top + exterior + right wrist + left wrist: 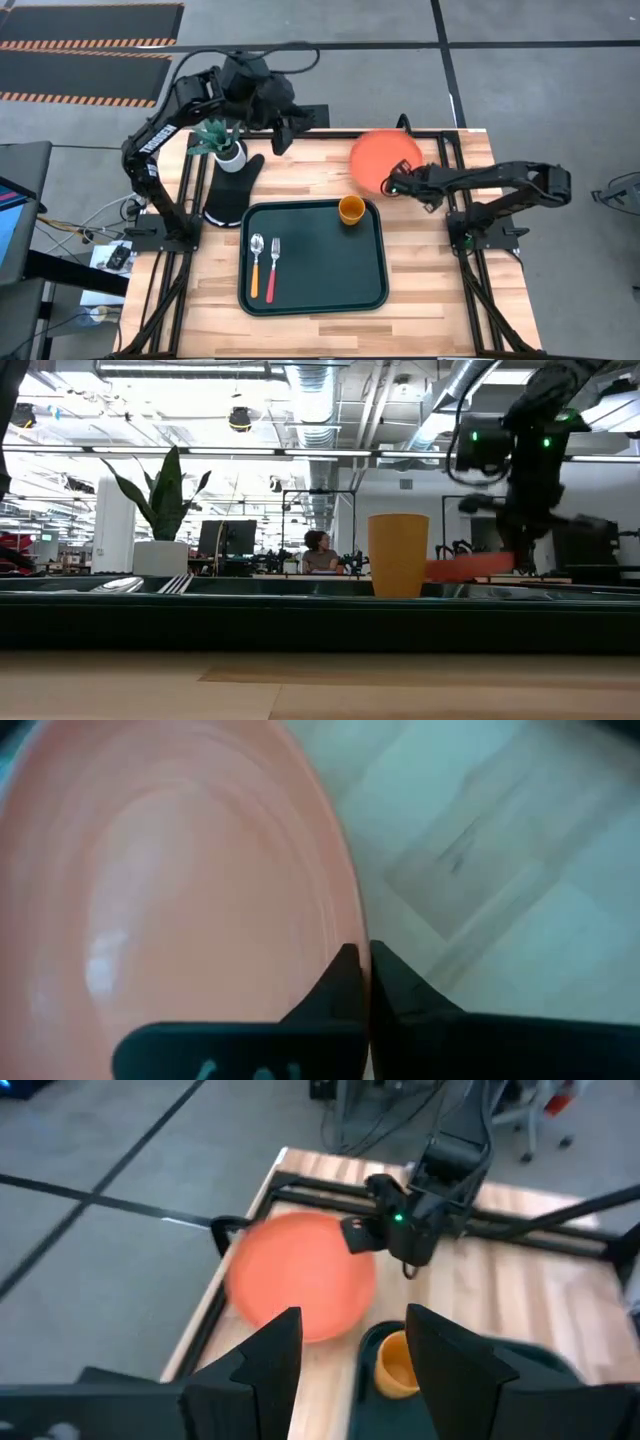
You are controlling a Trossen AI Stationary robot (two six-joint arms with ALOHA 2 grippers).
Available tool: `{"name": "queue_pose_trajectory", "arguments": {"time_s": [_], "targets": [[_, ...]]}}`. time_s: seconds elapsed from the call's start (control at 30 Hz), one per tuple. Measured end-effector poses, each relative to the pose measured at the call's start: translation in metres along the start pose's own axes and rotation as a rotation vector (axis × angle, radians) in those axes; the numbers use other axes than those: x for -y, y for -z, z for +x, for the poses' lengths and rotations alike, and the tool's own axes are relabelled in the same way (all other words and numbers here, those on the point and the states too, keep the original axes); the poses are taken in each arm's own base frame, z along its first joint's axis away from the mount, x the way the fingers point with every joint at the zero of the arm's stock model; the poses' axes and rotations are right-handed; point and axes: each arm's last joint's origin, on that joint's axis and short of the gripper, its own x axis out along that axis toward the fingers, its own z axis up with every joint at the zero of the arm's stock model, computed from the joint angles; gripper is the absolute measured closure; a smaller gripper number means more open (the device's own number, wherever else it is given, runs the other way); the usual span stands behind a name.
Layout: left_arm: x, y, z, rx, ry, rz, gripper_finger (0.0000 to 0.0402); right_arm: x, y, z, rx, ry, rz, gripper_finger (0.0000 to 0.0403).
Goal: Pick and place plate/cup/fork/spoon on tray
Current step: Put the orange plate at the bottom of the yellow cup on the black serving tray
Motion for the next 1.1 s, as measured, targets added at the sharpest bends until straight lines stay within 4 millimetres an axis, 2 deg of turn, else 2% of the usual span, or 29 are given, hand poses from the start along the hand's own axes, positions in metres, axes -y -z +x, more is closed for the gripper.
{"name": "queue_pose_trajectory", "arguments": {"time_s": [0.2,0.43,0.53,0.67,0.83,1.1], "targets": [[-0.015,-0.001,-0.008,0.034,0.066,-0.074,0.0233,-0.033,-0.038,-0.035,0.128,-0.250,-0.036,0.0400],[-0.036,-0.001,-0.006,0.048,0.206,-0.211,0.0233,-0.084,-0.070,-0.109,0.289,-0.593,-0.238,0.0400],[-0.044,-0.002,-0.003,0.067,0.221,-0.266,0.0233,-0.099,-0.081,-0.142,0.375,-0.657,-0.325,0.0400],[-0.058,0.003,0.009,0.059,0.228,-0.355,0.0231,-0.109,-0.085,-0.172,0.471,-0.667,-0.423,0.0400],[-0.071,0.006,0.025,0.104,0.243,-0.404,0.0207,-0.114,-0.086,-0.190,0.499,-0.692,-0.474,0.0400],[-0.085,0.021,0.045,0.049,0.092,-0.402,0.0153,-0.111,-0.082,-0.195,0.489,-0.705,-0.507,0.0400]]}}
